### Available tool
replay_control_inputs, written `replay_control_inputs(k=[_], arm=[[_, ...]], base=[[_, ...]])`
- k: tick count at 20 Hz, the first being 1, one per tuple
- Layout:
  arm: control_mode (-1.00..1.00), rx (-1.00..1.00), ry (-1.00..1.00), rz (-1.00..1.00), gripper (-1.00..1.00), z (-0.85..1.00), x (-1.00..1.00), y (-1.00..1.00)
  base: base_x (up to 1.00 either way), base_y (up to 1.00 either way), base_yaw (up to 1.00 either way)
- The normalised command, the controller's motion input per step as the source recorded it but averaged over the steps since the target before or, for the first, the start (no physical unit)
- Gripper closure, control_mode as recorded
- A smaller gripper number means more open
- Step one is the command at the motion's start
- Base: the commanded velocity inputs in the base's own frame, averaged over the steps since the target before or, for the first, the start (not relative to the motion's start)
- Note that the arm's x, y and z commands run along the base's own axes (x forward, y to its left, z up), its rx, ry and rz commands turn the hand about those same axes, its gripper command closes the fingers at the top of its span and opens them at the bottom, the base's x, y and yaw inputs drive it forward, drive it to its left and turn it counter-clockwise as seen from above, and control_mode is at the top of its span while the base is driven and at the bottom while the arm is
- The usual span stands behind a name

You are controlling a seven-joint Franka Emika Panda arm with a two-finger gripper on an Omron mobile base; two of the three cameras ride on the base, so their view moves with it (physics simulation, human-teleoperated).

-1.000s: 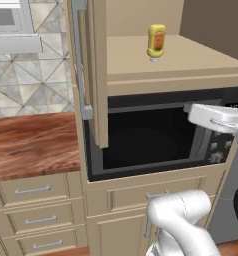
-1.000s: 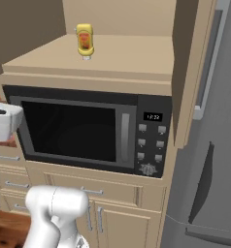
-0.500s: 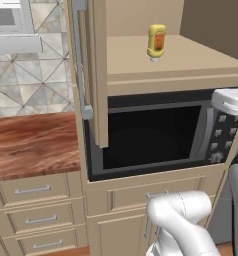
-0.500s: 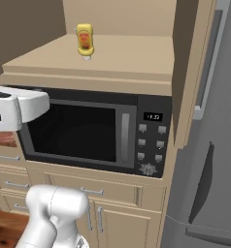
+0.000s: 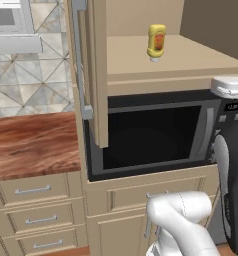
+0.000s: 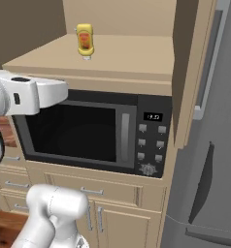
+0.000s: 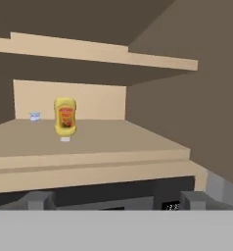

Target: The dining table condiment station is running low on mustard. Refill the condiment station by opening the cabinet and taking the mustard from the cabinet and placing it on the dining table.

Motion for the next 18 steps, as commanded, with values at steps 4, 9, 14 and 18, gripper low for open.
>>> replay_control_inputs(k=[4, 9, 14, 18], arm=[[-1.0, 0.01, 0.03, 0.08, -1.0, 0.0, 0.62, 0.0], [-1.0, 0.0, 0.05, 0.11, -1.0, -0.05, 0.82, 0.0], [-1.0, 0.0, 0.02, 0.06, -1.0, 0.0, 0.7, 0.0], [-1.0, 0.0, 0.0, 0.02, -1.0, 0.0, 0.66, 0.01]], base=[[0.0, 0.0, 0.0], [0.0, 0.0, 0.0], [0.0, 0.0, 0.0], [0.0, 0.0, 0.0]])
